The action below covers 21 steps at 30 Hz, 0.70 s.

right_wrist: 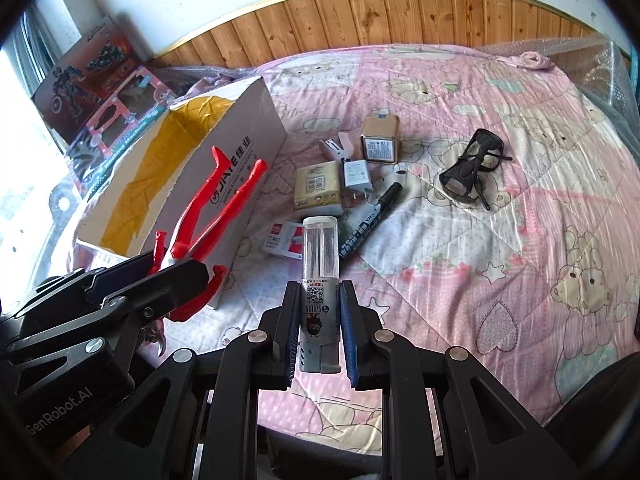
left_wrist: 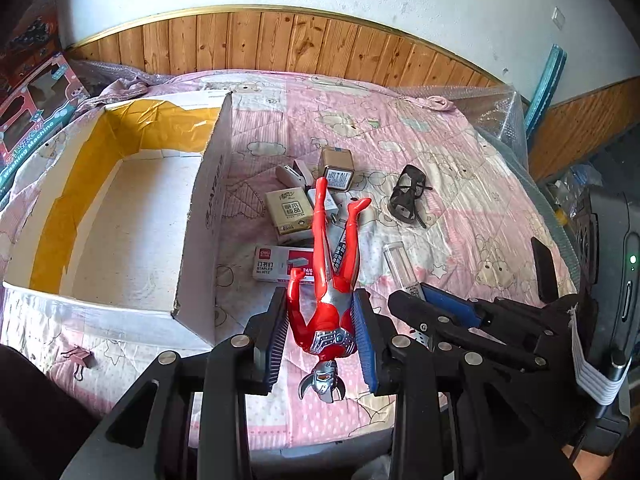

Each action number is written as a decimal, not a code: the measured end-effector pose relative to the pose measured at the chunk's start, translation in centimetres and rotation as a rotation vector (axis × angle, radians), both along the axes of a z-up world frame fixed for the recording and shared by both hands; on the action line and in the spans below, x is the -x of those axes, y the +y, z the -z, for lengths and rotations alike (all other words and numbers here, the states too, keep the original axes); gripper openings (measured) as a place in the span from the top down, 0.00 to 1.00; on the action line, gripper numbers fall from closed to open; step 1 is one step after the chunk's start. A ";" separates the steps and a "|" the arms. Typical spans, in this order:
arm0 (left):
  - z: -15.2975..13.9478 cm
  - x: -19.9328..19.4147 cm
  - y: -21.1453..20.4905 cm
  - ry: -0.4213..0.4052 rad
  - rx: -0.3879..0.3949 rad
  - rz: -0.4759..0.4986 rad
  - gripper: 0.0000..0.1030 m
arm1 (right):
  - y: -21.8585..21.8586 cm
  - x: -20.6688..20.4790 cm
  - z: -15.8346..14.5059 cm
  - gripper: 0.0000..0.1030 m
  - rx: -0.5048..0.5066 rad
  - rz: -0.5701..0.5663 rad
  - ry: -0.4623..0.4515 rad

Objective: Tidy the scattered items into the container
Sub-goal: 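Carry the red figure and white tube over the open cardboard box with both tools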

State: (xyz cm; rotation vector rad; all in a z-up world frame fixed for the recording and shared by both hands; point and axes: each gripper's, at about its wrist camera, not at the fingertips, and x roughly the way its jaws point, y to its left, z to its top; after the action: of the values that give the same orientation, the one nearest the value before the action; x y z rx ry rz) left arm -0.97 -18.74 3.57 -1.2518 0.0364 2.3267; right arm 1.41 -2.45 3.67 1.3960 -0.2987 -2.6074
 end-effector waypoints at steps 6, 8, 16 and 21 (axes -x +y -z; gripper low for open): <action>-0.5 0.7 -1.2 0.000 -0.021 -0.020 0.68 | -0.8 0.6 -1.0 0.81 -0.001 -0.010 0.011; -0.7 0.9 -1.6 0.000 -0.027 -0.025 0.68 | -1.1 0.8 -1.3 0.81 -0.002 -0.014 0.014; -1.9 2.1 -2.9 0.014 -0.052 -0.041 0.68 | -2.8 2.2 -2.2 0.81 -0.016 -0.038 0.022; -2.4 2.8 -3.9 0.016 -0.071 -0.059 0.68 | -3.9 3.0 -2.8 0.81 -0.026 -0.057 0.027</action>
State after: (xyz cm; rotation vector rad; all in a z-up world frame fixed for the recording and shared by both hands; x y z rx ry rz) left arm -3.77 -22.64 5.95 -1.2145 -0.0776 2.3671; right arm -1.63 -6.31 6.44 1.3552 -0.2192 -2.5912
